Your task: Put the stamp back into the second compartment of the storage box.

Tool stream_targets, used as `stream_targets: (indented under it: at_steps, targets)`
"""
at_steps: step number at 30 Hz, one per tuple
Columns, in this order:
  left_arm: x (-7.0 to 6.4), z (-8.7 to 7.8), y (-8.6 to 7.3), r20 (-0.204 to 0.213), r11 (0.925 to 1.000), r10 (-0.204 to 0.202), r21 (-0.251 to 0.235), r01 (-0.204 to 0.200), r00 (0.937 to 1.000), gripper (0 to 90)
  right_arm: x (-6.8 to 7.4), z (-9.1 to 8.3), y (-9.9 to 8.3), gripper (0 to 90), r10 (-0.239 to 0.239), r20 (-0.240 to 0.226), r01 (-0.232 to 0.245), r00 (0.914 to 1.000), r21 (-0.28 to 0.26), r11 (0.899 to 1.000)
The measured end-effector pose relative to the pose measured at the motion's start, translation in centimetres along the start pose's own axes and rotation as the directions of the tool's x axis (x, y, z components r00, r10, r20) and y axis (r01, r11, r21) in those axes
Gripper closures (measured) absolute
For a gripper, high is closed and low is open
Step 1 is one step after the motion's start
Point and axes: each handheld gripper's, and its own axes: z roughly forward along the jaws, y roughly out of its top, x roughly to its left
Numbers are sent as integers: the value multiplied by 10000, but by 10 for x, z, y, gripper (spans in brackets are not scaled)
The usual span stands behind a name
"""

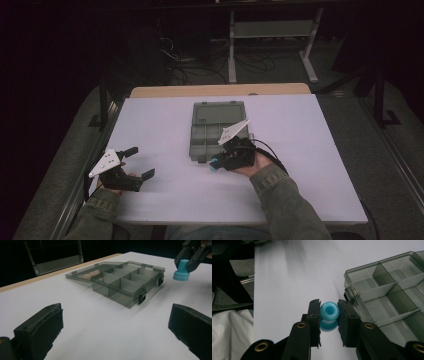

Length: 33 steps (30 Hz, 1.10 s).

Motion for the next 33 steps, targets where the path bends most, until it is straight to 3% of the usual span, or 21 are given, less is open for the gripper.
stream_targets:
  at_steps: [17,33]
  targets:
    - [1,1,0,18,9999,101,9,-101,9999,0,-13,-10,29,714,-135,239,134,9996,42,9999]
    - [0,0,0,-7,10000,-1,54,1,10000,0,-31,-7,42,715,-124,297,114,9995,357,9993]
